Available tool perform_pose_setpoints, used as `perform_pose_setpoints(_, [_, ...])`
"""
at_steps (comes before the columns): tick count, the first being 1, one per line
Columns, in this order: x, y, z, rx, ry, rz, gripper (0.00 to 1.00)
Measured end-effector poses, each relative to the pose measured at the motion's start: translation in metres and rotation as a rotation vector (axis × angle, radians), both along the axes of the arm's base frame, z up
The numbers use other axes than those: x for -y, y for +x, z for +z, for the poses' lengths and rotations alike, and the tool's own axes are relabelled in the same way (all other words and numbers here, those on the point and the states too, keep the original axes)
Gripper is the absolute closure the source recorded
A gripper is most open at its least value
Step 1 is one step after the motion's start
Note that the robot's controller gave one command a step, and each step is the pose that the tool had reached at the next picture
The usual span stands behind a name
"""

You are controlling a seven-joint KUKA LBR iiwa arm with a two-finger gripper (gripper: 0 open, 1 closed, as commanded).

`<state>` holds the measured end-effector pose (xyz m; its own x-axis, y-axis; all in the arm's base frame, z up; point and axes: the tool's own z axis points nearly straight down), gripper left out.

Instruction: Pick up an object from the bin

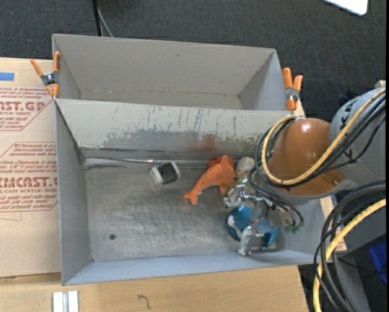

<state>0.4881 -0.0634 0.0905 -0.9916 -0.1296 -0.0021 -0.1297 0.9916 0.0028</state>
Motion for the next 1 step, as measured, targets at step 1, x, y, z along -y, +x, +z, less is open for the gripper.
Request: perform_pose_setpoints(1, [0.0439, 0.0128, -0.006, 0.006, 0.003, 0.094, 0.0])
